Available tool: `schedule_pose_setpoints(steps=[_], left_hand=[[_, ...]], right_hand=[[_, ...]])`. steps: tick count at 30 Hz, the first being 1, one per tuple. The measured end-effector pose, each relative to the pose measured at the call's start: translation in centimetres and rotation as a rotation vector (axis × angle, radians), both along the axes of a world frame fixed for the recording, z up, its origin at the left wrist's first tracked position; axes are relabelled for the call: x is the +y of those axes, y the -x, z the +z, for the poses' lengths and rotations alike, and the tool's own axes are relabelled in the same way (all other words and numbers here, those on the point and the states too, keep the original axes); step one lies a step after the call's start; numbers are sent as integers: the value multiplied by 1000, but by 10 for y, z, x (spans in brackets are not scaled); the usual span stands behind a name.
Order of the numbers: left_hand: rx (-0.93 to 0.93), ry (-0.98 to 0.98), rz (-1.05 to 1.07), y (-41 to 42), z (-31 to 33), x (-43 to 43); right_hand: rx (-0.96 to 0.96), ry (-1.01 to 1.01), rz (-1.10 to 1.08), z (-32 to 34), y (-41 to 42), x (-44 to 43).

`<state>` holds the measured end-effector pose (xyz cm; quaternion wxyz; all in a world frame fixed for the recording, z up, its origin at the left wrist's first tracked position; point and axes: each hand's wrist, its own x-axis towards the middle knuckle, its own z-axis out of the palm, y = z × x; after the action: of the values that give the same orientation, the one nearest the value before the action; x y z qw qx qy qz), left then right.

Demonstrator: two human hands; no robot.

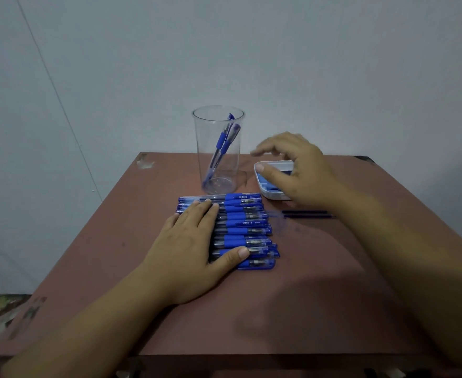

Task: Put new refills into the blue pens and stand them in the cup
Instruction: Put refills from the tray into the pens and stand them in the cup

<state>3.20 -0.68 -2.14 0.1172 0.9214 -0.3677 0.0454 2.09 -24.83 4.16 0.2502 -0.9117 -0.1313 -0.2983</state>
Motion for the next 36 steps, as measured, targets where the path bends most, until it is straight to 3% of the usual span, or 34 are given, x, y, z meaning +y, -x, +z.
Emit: schedule_pose_setpoints(steps=[8, 15, 28, 36], left_hand=[[-23, 38, -19, 0, -1, -1], [-21, 20, -10, 0, -2, 0], [20, -20, 21, 6, 6, -2], [-125, 79, -99, -3, 35, -12]], right_hand=[[168, 75, 7, -44, 43, -2], [277, 181, 17, -42, 42, 7], [264, 157, -20, -43, 42, 15], [150, -147, -64, -40, 43, 13]])
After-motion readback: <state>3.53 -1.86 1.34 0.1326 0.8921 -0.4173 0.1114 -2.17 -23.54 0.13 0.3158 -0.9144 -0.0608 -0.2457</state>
